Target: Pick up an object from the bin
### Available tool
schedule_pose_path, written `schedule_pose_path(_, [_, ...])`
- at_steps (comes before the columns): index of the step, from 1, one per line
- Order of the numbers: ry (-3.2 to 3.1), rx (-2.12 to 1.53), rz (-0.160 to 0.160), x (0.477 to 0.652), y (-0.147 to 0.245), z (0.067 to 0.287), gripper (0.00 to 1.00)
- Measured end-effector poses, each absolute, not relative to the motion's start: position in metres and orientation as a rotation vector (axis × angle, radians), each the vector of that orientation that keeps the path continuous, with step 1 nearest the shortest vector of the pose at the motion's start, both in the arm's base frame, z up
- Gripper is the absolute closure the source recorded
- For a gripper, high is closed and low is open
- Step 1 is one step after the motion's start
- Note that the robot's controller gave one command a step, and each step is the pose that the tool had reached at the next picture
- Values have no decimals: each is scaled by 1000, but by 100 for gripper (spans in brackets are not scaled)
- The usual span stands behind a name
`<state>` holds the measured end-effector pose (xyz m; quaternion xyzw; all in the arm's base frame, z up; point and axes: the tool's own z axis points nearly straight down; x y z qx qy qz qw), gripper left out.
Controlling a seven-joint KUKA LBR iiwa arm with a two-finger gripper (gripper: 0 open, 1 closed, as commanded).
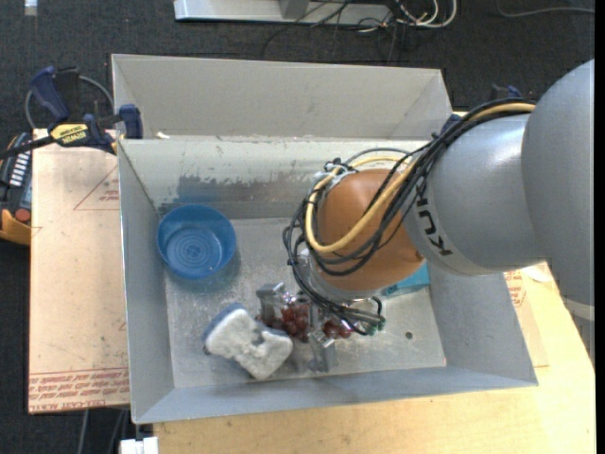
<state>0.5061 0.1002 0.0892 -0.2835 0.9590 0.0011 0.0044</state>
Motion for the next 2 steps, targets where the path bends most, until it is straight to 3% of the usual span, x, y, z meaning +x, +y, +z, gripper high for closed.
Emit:
schedule_pose_path(1, [3108,-427,10,494,107,94,0])
schedule_pose_path(2, [3082,-568,9,498,99,90,0])
